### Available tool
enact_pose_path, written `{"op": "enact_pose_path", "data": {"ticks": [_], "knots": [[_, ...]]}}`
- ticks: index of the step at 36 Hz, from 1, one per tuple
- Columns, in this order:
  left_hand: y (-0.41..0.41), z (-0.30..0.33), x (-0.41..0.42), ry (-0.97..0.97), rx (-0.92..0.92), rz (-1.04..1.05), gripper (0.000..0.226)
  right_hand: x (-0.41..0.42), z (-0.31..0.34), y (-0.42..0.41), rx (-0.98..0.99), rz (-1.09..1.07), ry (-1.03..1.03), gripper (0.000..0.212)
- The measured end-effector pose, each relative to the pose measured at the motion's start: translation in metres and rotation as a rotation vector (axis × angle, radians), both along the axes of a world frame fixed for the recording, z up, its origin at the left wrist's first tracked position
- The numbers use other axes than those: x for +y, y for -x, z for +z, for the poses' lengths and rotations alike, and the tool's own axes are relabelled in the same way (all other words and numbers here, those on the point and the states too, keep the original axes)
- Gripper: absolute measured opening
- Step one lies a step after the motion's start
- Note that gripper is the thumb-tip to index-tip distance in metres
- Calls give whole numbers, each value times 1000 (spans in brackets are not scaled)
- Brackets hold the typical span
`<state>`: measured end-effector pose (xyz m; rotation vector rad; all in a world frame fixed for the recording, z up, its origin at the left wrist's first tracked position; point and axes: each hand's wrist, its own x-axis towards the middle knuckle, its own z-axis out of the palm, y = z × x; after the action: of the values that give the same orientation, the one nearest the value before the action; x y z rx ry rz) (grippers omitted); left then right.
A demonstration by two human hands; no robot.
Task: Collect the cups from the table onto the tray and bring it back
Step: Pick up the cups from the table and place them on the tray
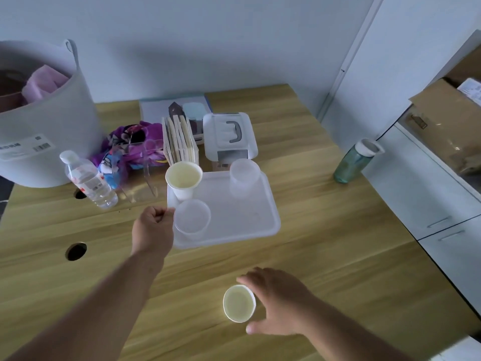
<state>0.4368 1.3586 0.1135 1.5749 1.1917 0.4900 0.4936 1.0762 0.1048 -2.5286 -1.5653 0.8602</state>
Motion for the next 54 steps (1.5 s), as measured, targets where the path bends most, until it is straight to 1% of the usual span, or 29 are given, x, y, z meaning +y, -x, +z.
{"op": "enact_pose_path", "data": {"ticks": [2, 6, 11, 15, 20, 23, 27, 31, 33, 36, 41, 45, 49, 51, 54], "knots": [[0, -2, -1, -3, 7, -4, 18, 9, -11, 2, -11, 85, 40, 95], [-1, -7, 0, -13, 32, -6, 18, 26, -27, -5, -30, 157, 53, 83], [-1, -8, -1, -11, 36, -7, 16, 37, -33, -18, -41, 133, 42, 72], [0, -6, -2, 17, 26, 4, 15, 39, -32, -25, -40, 95, 41, 70], [4, 0, -2, 20, 17, -4, 17, 30, 3, -22, -79, 65, 12, 63], [8, 5, -3, 18, 12, -10, 17, 16, 45, -20, -88, 16, -37, 65], [17, 13, -5, 21, -3, -33, 15, -3, 113, -19, -28, -142, -175, 71], [27, 20, -12, 20, -14, -59, 13, -6, 157, -26, -118, -276, -348, 77], [31, 22, -16, 16, -14, -70, 13, 1, 163, -30, -161, -309, -370, 77], [40, 28, -24, 2, -20, -95, 12, 11, 163, -26, -224, -307, -322, 78], [51, 37, -35, -3, -38, -126, 10, 19, 156, -7, -259, -295, -173, 75], [56, 42, -39, 3, -48, -143, 11, 16, 155, 3, -247, -329, -153, 78], [62, 44, -41, 15, -48, -160, 12, 8, 163, 13, -256, -365, -158, 90], [65, 46, -41, 14, -47, -164, 12, 1, 169, 18, -286, -380, -190, 90], [68, 50, -41, 15, -49, -177, 13, -15, 173, 26, -288, -449, -315, 85]]}}
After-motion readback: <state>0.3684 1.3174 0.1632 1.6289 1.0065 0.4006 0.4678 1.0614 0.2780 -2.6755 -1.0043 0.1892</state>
